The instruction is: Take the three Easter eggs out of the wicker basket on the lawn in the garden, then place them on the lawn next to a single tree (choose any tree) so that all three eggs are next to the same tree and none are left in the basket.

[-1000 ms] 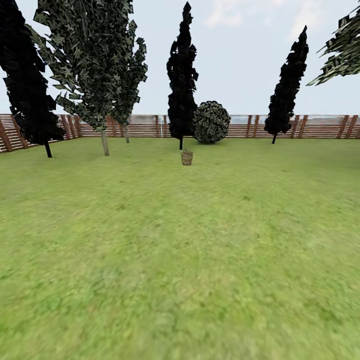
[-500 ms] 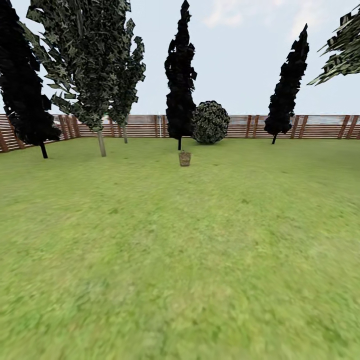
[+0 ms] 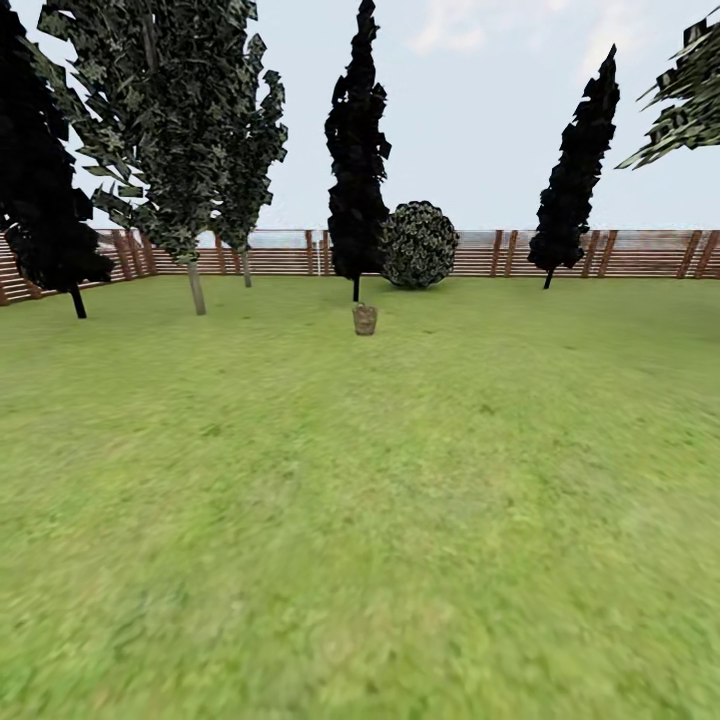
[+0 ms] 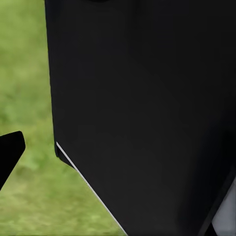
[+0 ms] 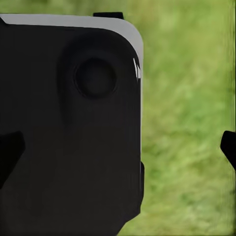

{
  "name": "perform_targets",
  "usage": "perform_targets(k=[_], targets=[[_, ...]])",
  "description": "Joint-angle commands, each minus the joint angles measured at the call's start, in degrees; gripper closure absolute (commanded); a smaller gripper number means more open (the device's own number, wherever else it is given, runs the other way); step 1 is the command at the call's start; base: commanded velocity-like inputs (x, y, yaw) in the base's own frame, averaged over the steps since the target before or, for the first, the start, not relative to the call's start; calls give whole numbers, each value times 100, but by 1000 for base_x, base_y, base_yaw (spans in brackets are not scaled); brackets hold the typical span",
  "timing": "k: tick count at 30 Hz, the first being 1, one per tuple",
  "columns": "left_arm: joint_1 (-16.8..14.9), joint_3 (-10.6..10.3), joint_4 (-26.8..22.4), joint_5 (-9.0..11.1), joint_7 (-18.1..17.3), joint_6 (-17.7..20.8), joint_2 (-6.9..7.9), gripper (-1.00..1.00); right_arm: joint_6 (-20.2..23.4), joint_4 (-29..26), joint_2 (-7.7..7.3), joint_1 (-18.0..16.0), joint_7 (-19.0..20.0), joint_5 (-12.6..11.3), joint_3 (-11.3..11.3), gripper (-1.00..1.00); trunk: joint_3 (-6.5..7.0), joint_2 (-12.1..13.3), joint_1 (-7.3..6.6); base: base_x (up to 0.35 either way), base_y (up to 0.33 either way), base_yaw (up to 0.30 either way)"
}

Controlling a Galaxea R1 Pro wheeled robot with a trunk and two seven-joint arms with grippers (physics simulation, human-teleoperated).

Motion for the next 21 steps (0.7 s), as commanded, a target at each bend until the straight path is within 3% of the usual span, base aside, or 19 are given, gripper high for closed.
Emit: perform_targets(k=[1, 21], targets=[[4, -6, -11, 44, 0, 0, -1, -100, -20, 18, 1, -9, -6, -17, 3, -100, -4, -2, 3, 313, -194, 0], [4, -6, -11, 44, 0, 0, -1, -100, -20, 18, -2, -9, -6, -17, 3, -100, -4, -2, 3, 313, -194, 0]])
